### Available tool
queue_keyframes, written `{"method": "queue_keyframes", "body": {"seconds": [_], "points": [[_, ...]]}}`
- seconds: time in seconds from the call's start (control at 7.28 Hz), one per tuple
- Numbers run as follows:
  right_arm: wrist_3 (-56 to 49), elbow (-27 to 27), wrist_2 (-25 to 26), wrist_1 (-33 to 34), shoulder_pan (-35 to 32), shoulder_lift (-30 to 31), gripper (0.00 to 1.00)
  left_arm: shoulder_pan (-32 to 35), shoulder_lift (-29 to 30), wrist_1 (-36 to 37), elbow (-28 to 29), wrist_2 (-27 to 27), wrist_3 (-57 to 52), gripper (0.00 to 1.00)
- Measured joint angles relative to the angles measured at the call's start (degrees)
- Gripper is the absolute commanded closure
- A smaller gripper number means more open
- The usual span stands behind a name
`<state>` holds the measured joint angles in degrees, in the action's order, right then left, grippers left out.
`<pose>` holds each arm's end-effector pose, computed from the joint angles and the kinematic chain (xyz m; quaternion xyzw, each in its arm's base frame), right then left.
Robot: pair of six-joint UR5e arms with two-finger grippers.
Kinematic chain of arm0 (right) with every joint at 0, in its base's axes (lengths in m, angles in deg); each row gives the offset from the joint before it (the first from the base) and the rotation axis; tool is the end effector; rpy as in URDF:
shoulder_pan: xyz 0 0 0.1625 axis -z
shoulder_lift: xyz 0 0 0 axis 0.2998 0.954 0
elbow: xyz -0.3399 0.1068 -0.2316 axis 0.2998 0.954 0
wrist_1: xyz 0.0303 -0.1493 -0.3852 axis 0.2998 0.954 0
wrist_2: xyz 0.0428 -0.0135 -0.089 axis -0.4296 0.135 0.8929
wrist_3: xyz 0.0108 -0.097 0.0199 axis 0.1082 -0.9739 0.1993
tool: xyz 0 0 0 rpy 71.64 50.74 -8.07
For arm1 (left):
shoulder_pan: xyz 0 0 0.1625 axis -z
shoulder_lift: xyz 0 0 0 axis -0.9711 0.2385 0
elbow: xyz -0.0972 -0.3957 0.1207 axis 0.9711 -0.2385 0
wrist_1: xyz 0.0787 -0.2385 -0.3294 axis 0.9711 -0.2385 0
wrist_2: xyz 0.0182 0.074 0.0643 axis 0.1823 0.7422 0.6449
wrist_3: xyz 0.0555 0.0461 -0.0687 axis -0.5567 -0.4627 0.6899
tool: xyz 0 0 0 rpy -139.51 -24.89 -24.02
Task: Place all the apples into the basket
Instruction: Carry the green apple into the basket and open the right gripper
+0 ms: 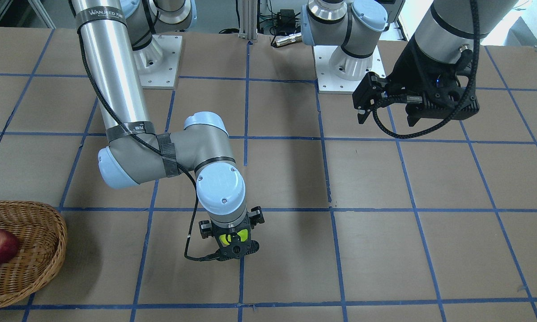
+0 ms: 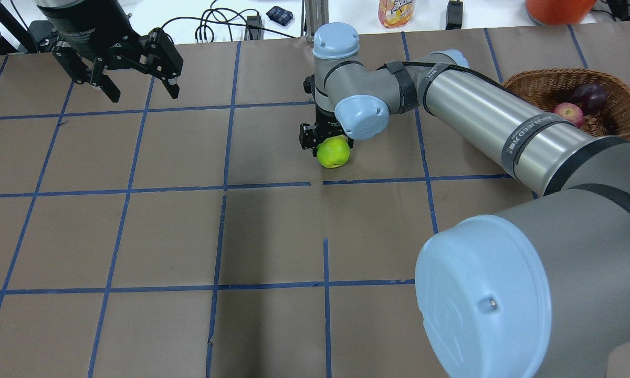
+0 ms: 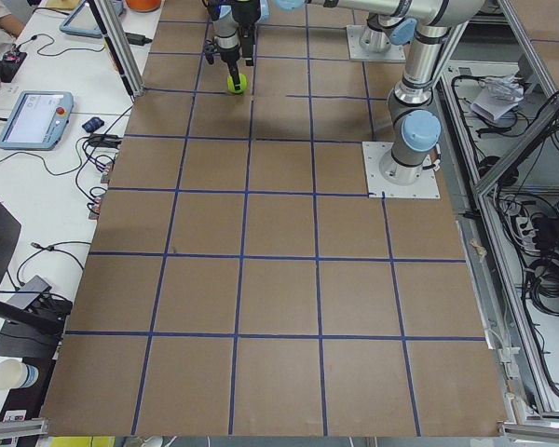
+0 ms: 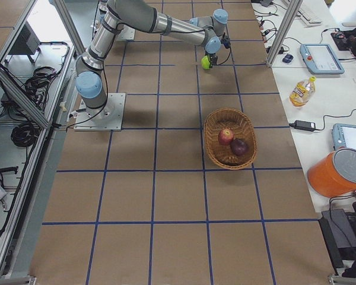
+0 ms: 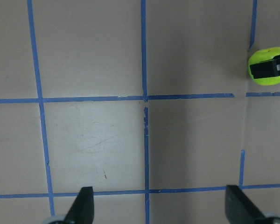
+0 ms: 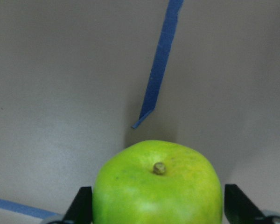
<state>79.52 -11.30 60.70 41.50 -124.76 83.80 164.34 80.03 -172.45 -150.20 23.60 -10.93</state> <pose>0.3433 -0.6353 0.2014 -0.1240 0.9916 0.0284 0.0218 -0.1193 -0.5371 0.5280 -0.0043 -0.9996 -0.0213 0.0172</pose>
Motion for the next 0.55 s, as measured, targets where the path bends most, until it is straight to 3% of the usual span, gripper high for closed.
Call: {"method": "queue_keyframes", "body": {"seconds": [0.41, 0.55], "points": [[-1.3, 1.9, 0.6, -0.5, 1.4, 1.9, 1.00, 0.0, 0.0, 0.0, -0.1, -0.2, 0.0, 0.00], [-2.2, 3.9, 0.5, -4.2, 4.4, 4.1, 1.00, 0.0, 0.0, 0.0, -0.1, -0.2, 0.0, 0.00]]}}
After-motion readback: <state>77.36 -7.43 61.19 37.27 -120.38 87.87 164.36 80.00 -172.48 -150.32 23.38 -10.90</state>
